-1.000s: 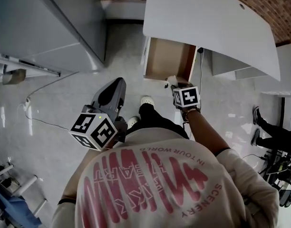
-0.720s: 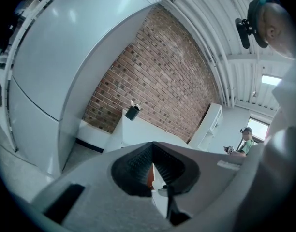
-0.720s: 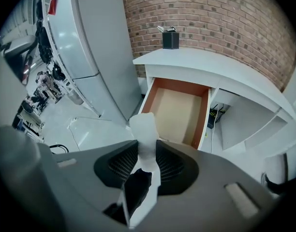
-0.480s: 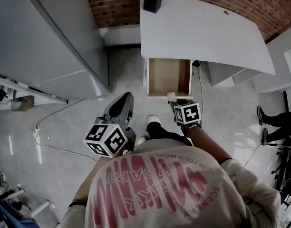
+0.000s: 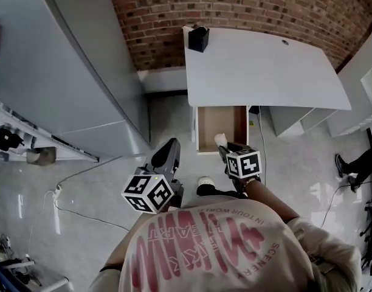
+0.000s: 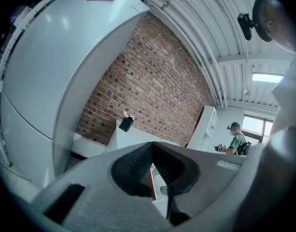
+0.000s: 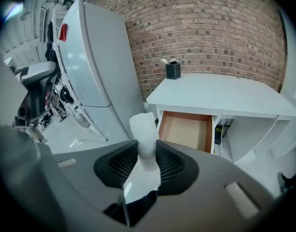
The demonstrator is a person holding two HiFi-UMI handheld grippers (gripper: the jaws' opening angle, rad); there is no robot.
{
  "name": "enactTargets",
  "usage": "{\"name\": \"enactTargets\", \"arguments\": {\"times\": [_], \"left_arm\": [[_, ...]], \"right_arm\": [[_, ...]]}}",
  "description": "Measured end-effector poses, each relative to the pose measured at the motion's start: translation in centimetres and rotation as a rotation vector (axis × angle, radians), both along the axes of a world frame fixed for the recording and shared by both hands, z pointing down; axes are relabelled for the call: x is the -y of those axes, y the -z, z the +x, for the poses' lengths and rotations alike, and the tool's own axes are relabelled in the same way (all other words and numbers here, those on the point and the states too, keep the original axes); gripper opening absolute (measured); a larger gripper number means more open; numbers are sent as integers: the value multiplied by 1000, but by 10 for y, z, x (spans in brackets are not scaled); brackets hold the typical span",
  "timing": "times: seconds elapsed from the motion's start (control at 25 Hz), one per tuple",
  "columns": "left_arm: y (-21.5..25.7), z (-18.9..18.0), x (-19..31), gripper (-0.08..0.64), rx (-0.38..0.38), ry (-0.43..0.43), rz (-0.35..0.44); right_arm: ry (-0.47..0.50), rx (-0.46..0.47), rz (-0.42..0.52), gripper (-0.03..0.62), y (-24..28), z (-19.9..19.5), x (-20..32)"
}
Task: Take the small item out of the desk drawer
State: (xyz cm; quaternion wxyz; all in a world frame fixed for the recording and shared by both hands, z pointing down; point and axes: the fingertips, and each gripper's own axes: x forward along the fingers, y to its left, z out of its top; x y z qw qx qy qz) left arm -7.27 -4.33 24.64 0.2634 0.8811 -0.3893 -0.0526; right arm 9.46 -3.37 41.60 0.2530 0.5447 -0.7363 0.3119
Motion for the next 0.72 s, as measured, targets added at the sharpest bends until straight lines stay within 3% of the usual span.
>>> {"name": "enactTargets", "arguments": {"times": [0.48, 0.72], "left_arm": [[36, -19, 8, 3, 47, 55, 131], [43, -20, 7, 3, 29, 60, 134]], "right_arm": [[-4, 145, 250, 130, 106, -20, 30], [18, 189, 344, 130, 151, -36, 29]]}}
